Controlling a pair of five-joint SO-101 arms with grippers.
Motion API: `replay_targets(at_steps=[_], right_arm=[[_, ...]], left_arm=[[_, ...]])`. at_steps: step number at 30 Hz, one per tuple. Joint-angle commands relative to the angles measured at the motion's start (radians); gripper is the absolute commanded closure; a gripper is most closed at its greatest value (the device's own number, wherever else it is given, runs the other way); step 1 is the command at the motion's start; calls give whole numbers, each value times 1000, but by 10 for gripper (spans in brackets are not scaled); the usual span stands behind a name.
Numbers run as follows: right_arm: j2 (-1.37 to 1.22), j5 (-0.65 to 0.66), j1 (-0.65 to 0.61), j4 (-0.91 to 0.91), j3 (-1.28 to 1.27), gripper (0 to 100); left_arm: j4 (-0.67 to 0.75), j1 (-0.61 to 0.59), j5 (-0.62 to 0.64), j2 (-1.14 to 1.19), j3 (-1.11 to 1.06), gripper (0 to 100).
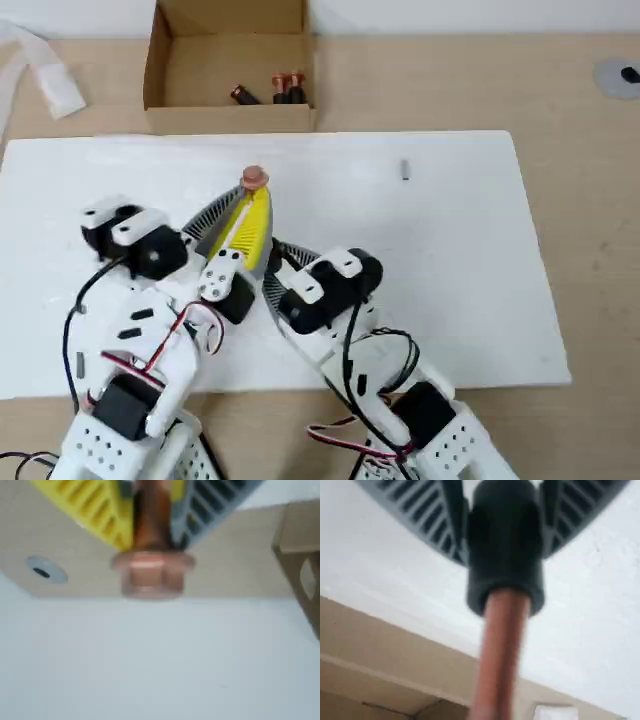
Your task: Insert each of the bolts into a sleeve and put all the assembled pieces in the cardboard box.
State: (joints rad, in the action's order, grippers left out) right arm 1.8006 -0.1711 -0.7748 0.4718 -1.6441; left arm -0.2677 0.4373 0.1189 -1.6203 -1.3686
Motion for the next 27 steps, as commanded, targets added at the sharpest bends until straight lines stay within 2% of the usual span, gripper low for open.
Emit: replay_targets(at_steps=[1, 5, 11, 14, 17, 27], right_arm=[[147, -9, 21, -3, 7, 989], [147, -9, 21, -3, 7, 989], [147, -9, 21, -3, 8, 989], [145, -11, 30, -3, 10, 989], [145, -32, 67, -3, 13, 989], [145, -38, 85, -3, 15, 989]], left_arm=[[32, -15, -6, -10, -11, 993], [89, -18, -6, -10, -57, 993], [84, -11, -6, -10, -64, 994], [-5, 15, -21, -10, -48, 991], [-127, 52, -91, -10, -5, 994], [-272, 54, -97, -10, 97, 984]])
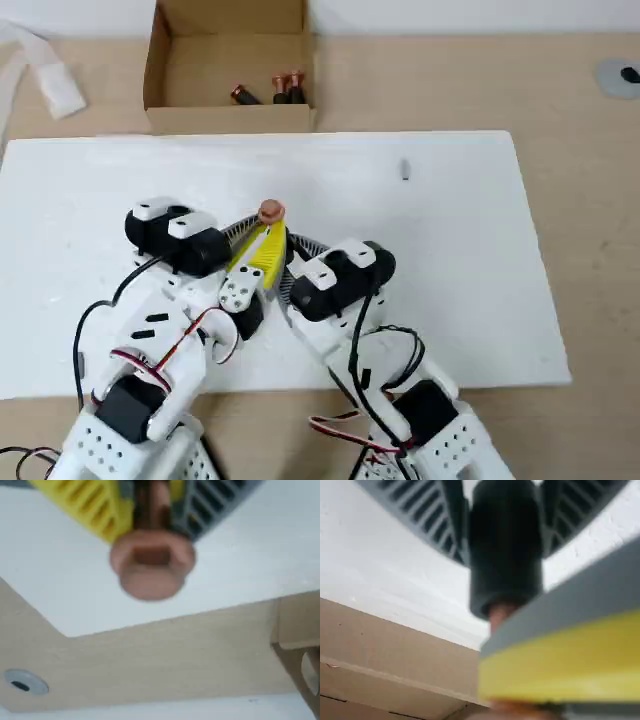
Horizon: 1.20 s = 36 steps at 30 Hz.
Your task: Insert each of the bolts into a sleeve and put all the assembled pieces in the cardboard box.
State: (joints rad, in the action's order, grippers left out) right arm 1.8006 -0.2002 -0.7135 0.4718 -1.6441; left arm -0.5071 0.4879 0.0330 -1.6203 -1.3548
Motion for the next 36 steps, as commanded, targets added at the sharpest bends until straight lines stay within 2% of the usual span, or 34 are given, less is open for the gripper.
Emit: replay_targets(at_steps=[1, 4, 7, 15, 17, 19, 24, 29, 36], right_arm=[[145, -9, 24, -5, 15, 989], [145, -9, 24, -3, 25, 989], [145, -9, 24, -3, 30, 989], [128, -9, 58, -3, 35, 989], [88, -9, 108, -3, 64, 989], [13, -9, 165, -5, 119, 989], [-311, -5, 214, -52, 369, 989], [-743, -5, 217, -123, 676, 989], [-1325, -9, 242, -129, 1176, 989]], left_arm=[[-55, 3, -11, -10, 92, 970], [-149, -5, 18, -2, 140, 881], [-275, -28, 132, 1, 209, 811], [-440, -40, 129, 1, 341, 812], [-448, -87, 112, 1, 374, 814], [-442, -181, 98, 2, 385, 857], [-450, -364, -61, 48, 322, 1000], [-442, -486, -80, 36, 267, 998], [-440, -557, -83, -31, 149, 997]])
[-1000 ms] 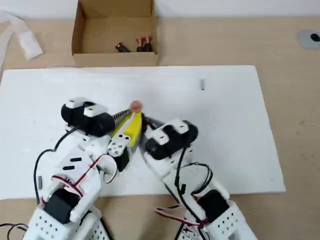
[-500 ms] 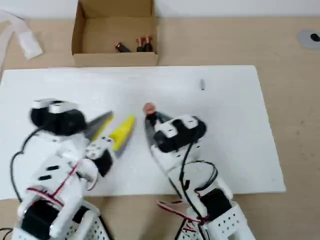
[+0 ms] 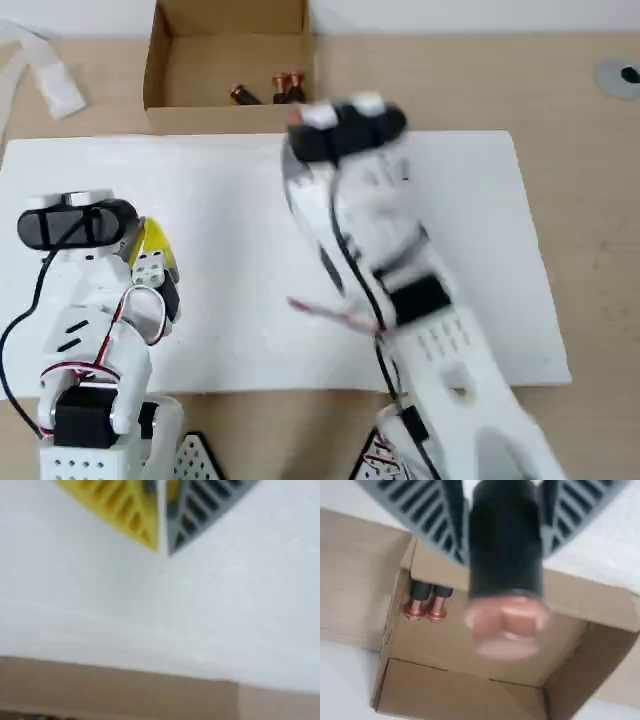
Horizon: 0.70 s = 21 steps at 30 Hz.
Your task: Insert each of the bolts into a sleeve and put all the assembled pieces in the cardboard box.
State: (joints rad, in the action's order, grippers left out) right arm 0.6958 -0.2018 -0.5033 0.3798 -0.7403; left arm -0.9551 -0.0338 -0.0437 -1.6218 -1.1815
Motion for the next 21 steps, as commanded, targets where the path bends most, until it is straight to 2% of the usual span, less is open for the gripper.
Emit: replay_targets(at_steps=[1, 10, 21], right_arm=[[-297, -8, 33, -37, 346, 989], [-897, -5, 79, -37, 924, 989], [-1466, -8, 82, -31, 1549, 989]], left_arm=[[11, -41, -6, -44, -51, 997], [37, -46, -6, -200, -256, 997], [32, -46, -6, -200, -278, 997]])
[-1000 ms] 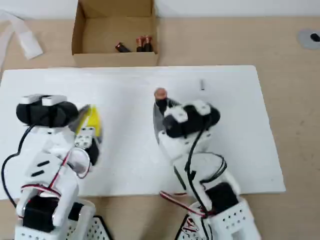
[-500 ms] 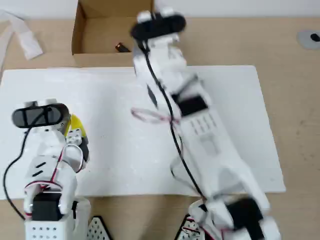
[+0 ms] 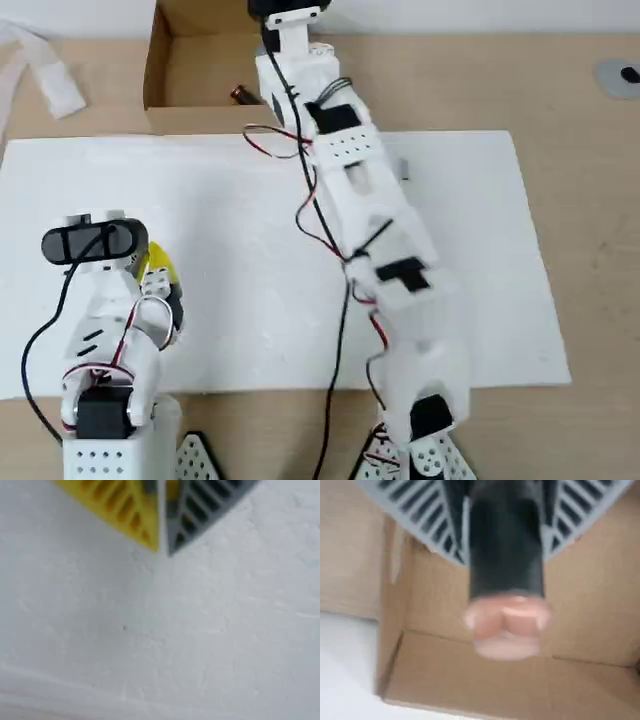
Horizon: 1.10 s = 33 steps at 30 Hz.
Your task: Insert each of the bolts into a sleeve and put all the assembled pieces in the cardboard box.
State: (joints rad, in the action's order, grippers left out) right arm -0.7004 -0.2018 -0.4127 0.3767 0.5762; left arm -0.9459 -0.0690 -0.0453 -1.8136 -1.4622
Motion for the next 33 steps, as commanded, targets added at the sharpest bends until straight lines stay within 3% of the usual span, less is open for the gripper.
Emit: replay_targets(at_steps=[1, 12, 20, 26, 28, 33], right_arm=[[-117, -8, -15, -28, 294, 989], [-553, -2, -30, -26, 786, 988], [-644, 3, -42, -31, 823, 987], [-648, 166, -71, -26, 773, 985], [-651, 204, -77, -5, 748, 956], [-650, 212, -81, 100, 737, 753]], left_arm=[[21, -11, -5, -8, 3, 997], [20, -8, -5, -8, 2, 997], [26, -5, -5, -8, -49, 997], [21, -12, -3, -10, -31, 998], [20, -9, -3, -10, -9, 998], [18, -12, -3, -10, 20, 997]])
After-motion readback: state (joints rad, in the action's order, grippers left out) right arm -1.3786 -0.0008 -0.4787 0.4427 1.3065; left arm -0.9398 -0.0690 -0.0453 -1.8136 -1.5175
